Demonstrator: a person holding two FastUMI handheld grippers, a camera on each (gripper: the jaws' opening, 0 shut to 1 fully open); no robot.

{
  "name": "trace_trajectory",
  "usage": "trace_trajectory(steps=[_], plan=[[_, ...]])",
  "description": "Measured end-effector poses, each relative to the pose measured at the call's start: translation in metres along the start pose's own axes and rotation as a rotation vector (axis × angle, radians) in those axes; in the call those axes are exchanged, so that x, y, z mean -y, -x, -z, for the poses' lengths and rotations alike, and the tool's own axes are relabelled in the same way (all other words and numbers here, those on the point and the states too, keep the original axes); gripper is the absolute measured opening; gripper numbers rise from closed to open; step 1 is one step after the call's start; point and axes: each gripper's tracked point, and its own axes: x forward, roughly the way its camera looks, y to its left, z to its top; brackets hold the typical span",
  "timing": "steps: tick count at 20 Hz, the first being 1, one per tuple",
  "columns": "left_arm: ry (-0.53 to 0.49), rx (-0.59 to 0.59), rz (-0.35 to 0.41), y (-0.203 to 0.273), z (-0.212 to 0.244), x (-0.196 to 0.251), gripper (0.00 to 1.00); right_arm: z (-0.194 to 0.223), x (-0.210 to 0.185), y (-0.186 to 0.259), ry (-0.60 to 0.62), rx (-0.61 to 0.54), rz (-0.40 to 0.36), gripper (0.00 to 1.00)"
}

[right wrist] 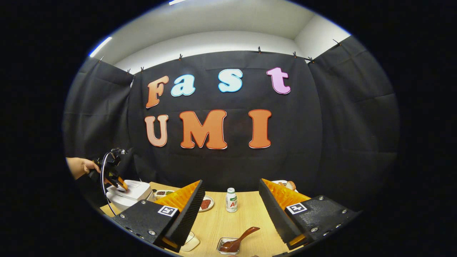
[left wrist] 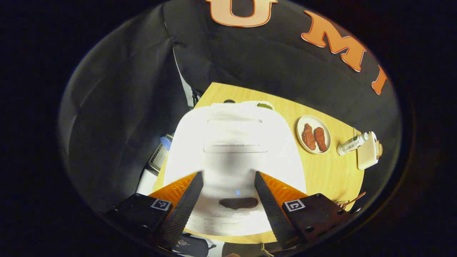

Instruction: Close the left gripper, press the button to open the rice cooker; take a wooden spoon from the chopstick holder with the right hand, scoop a spoonful of rice and pour it into the rice cooker, then put the wooden spoon back into the chopstick holder.

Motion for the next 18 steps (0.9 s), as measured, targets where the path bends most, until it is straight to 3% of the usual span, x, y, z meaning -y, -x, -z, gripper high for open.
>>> trace_trajectory(steps=[5,8,10,11,15,18], plan=[[0.029,0.039,-0.012,0.006,0.007,0.008,1.00,0.007,-0.017,-0.004,-0.009,-0.019,-0.034,0.95],[0.071,0.095,0.053,0.021,0.010,0.025,0.96,0.012,-0.028,-0.013,-0.008,-0.030,-0.056,0.95],[0.082,0.194,0.054,0.043,0.003,0.020,1.00,0.010,-0.035,-0.016,-0.002,-0.024,-0.070,0.95],[0.073,0.255,0.041,0.056,-0.003,0.019,0.96,0.008,-0.040,-0.019,-0.003,-0.017,-0.077,0.95],[0.014,0.492,0.023,0.136,-0.021,0.032,1.00,0.000,-0.071,-0.033,-0.003,0.014,-0.126,0.95],[0.026,0.660,0.042,0.199,-0.026,0.046,0.95,-0.012,-0.093,-0.046,0.004,0.044,-0.163,0.95]])
